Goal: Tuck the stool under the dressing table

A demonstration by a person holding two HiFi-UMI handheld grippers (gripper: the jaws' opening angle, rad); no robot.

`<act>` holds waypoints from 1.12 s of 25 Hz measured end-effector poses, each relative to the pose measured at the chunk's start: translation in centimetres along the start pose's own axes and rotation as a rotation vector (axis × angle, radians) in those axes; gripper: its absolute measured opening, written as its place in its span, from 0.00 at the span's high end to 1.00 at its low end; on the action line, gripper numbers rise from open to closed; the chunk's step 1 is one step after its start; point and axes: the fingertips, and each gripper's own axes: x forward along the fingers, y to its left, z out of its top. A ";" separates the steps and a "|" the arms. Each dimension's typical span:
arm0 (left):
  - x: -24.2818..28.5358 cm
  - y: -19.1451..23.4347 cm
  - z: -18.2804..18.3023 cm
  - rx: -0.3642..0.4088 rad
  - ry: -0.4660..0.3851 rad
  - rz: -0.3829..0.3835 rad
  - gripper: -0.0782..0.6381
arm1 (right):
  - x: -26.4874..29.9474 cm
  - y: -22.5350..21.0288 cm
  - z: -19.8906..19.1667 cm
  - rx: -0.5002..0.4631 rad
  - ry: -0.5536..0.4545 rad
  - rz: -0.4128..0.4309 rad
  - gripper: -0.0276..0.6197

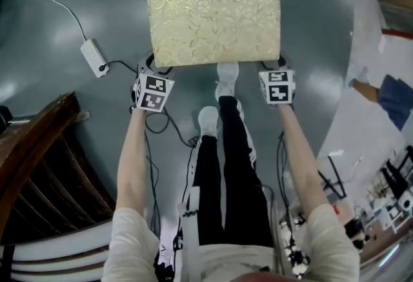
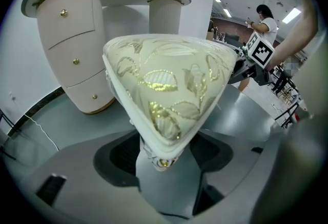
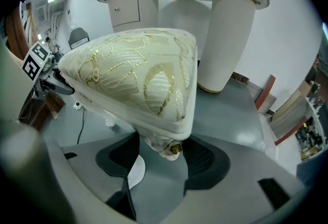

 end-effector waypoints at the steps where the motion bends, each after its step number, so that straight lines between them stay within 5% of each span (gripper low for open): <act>1: 0.0 -0.3 -0.3 0.001 0.015 -0.005 0.47 | 0.0 0.0 -0.2 0.000 0.000 -0.001 0.54; 16: 0.9 -1.4 -1.1 0.015 -0.070 0.021 0.47 | -0.5 -0.2 -1.8 -0.020 -0.107 -0.049 0.55; 28: 0.8 -0.7 -0.8 0.007 -0.265 0.071 0.48 | -1.0 0.1 -0.2 -0.081 -0.305 -0.090 0.54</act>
